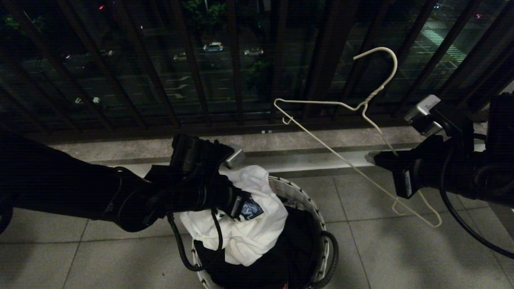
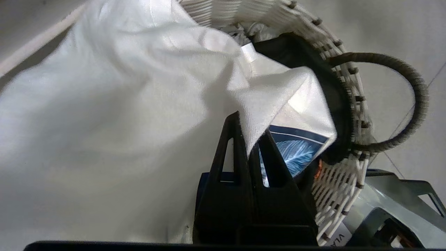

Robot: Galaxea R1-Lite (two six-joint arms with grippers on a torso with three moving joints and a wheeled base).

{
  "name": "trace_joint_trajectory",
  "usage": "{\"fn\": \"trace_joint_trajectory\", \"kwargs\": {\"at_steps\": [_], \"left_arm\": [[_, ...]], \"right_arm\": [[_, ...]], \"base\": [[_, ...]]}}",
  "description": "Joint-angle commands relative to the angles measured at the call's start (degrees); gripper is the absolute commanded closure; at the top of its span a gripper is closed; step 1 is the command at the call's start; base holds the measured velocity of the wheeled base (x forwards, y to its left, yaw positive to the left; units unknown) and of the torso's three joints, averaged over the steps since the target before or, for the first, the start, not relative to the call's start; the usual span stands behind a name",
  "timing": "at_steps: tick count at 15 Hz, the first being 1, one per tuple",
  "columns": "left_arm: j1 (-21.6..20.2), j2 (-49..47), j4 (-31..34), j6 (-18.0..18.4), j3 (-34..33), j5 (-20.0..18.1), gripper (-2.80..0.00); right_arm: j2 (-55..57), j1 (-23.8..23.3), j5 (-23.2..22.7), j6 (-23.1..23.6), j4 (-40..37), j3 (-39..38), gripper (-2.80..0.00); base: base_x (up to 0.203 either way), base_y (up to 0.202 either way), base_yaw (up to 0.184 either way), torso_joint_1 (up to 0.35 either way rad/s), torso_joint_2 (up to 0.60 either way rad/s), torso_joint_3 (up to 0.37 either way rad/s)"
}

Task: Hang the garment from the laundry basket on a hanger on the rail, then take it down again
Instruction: Pick up clothes from the basket

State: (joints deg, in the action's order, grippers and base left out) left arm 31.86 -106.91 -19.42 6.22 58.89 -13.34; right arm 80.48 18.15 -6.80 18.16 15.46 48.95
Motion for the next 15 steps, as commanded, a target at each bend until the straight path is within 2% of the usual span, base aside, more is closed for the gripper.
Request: {"fn": "trace_joint_trajectory", "kwargs": {"at_steps": [1,3,6,8,11,14,15], "left_arm": [[1.39,5.76,0.64,-0.17,-0.96,0.25,0.0],[2.5,13.93,4.59,-0.26,-2.2,0.81,0.0],[2.81,22.29,18.79,-0.52,-4.22,1.8,0.0],[1.95,23.31,20.27,-0.55,-8.91,3.55,0.0],[0.46,23.66,20.32,0.02,-15.9,4.01,0.0],[-0.86,20.03,20.8,6.01,-17.31,4.28,0.0],[-0.9,18.19,20.77,6.76,-17.37,4.28,0.0]], "right_arm": [[-0.33,0.04,-0.05,0.12,0.1,-0.08,0.0],[-1.04,0.04,0.03,0.12,0.1,-0.08,0.0],[-1.56,-0.4,0.03,0.12,0.1,0.01,0.0],[-1.64,-0.4,0.03,0.12,0.1,0.17,0.0],[-1.43,-0.49,0.03,0.12,0.1,0.27,0.0],[-0.68,-0.66,0.03,0.12,0.1,0.44,0.0],[-0.41,-0.72,0.03,0.14,0.1,0.36,0.0]], "base": [[0.0,0.0,0.0,0.0,0.0,0.0],[0.0,0.0,0.0,0.0,0.0,0.0],[0.0,0.0,0.0,0.0,0.0,0.0],[0.0,0.0,0.0,0.0,0.0,0.0],[0.0,0.0,0.0,0.0,0.0,0.0],[0.0,0.0,0.0,0.0,0.0,0.0],[0.0,0.0,0.0,0.0,0.0,0.0]]}}
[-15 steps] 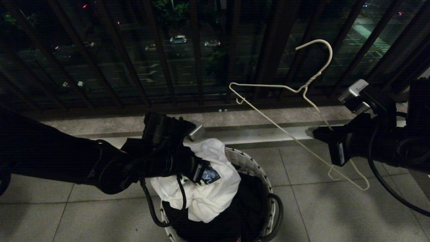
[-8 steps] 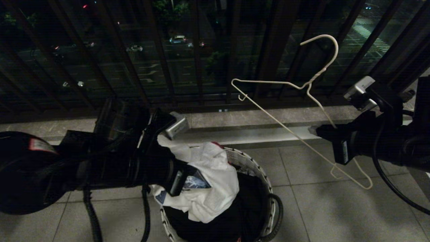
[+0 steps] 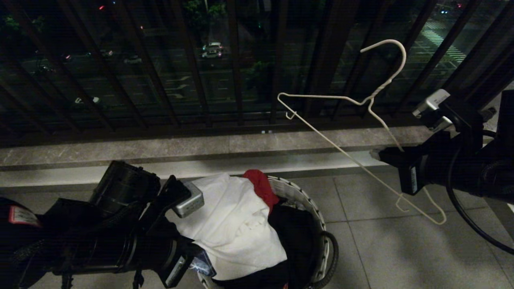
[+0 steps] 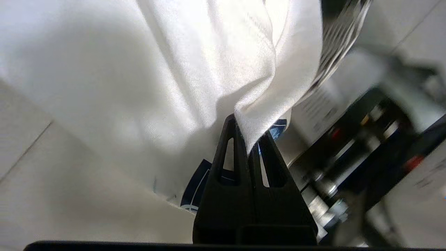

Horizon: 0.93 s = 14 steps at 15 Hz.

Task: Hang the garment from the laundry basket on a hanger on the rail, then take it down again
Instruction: Pick up clothes from the basket

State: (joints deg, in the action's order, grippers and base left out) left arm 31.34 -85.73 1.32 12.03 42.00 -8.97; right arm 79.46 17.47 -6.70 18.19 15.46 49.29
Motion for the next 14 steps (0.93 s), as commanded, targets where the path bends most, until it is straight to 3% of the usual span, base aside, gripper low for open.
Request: {"fn": "trace_joint_trajectory", "kwargs": {"at_steps": [1,9,10,11,14], "left_arm": [[-0.39,-4.86,-0.01,1.29,-0.5,-0.08,0.0],[-0.49,-14.48,-0.62,1.33,-0.25,0.28,0.0],[-0.49,-14.64,-0.81,1.26,-0.08,0.76,-1.75],[-0.49,-14.51,-1.43,1.08,-0.08,1.04,-2.8],[-0.41,-12.68,-2.36,0.92,-0.08,0.92,-2.8]], "right_arm": [[0.71,-0.07,-0.07,0.09,0.1,0.02,0.0],[1.4,-0.07,-0.07,0.18,0.19,0.11,0.0],[1.4,-0.07,-0.07,0.18,0.19,0.08,0.0],[1.4,-0.07,-0.07,0.18,0.19,0.11,0.0],[1.4,-0.07,-0.07,0.18,0.19,0.05,0.0]], "base": [[0.0,0.0,0.0,0.0,0.0,0.0],[0.0,0.0,0.0,0.0,0.0,0.0],[0.0,0.0,0.0,0.0,0.0,0.0],[0.0,0.0,0.0,0.0,0.0,0.0],[0.0,0.0,0.0,0.0,0.0,0.0]]}}
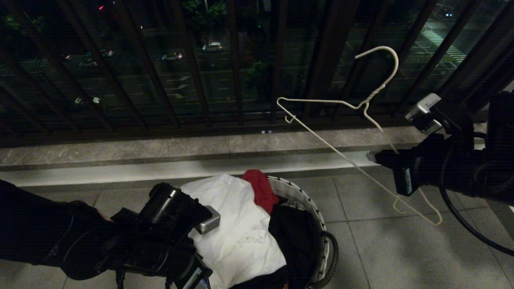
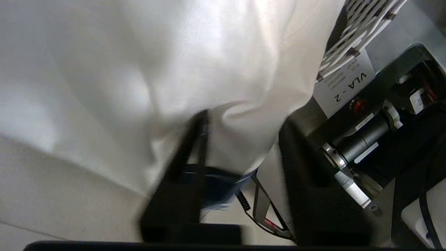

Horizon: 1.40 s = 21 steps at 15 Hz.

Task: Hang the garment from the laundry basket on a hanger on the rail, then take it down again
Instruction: Pick up clothes from the basket

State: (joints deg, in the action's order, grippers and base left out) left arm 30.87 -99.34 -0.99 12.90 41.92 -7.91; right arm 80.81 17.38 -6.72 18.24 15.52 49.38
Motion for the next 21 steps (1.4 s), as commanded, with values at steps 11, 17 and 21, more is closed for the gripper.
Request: {"fn": "trace_joint_trajectory", "kwargs": {"at_steps": [11,17,21], "left_arm": [[0.25,12.15,-0.07,-4.28,2.37,-0.61,0.0],[3.01,12.24,0.08,-4.13,2.85,-0.57,0.0],[6.64,5.35,2.35,-3.39,11.24,0.26,-2.8]], "right_arm": [[1.01,0.11,0.04,0.22,0.13,-0.08,0.0],[0.59,0.11,0.11,0.24,0.13,-0.18,0.0],[0.49,-0.77,0.1,0.15,0.13,0.27,0.0]], "base": [[0.0,0.0,0.0,0.0,0.0,0.0],[0.0,0.0,0.0,0.0,0.0,0.0],[0.0,0.0,0.0,0.0,0.0,0.0]]}}
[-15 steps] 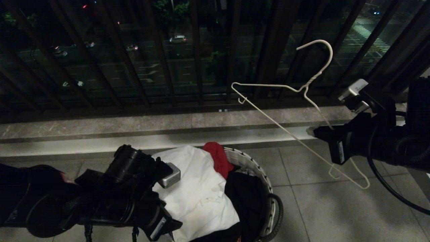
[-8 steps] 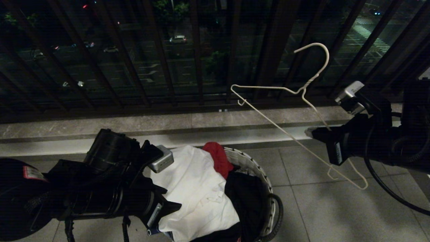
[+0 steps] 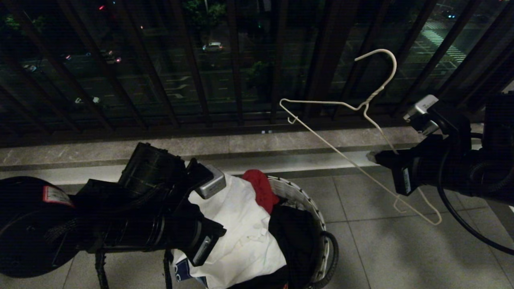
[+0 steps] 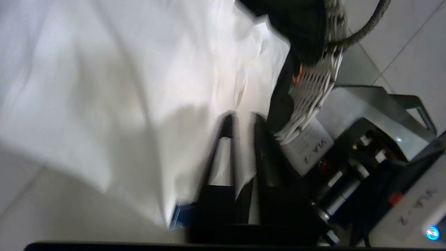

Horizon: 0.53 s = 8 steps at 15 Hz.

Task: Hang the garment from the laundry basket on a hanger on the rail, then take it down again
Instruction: Pick up clothes from the basket

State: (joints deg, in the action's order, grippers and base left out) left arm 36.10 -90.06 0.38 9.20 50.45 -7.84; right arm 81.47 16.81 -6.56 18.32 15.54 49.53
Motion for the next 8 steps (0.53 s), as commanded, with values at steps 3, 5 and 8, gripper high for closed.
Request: {"fn": "trace_joint_trajectory", "kwargs": {"at_steps": [3,5,8], "left_arm": [[4.24,-4.85,4.83,1.59,3.72,3.44,-2.8],[6.96,-6.32,4.67,1.77,3.46,13.54,-2.8],[7.76,-9.17,4.29,1.79,3.25,17.95,-2.8]], "right_arm": [[0.18,-0.64,-0.12,0.13,0.1,0.22,0.0],[0.44,-0.64,-0.12,0.22,0.1,0.13,0.0],[0.88,-0.64,-0.12,0.13,0.1,0.22,0.0]], "base": [[0.0,0.0,0.0,0.0,0.0,0.0],[0.0,0.0,0.0,0.0,0.0,0.0],[0.0,0.0,0.0,0.0,0.0,0.0]]}}
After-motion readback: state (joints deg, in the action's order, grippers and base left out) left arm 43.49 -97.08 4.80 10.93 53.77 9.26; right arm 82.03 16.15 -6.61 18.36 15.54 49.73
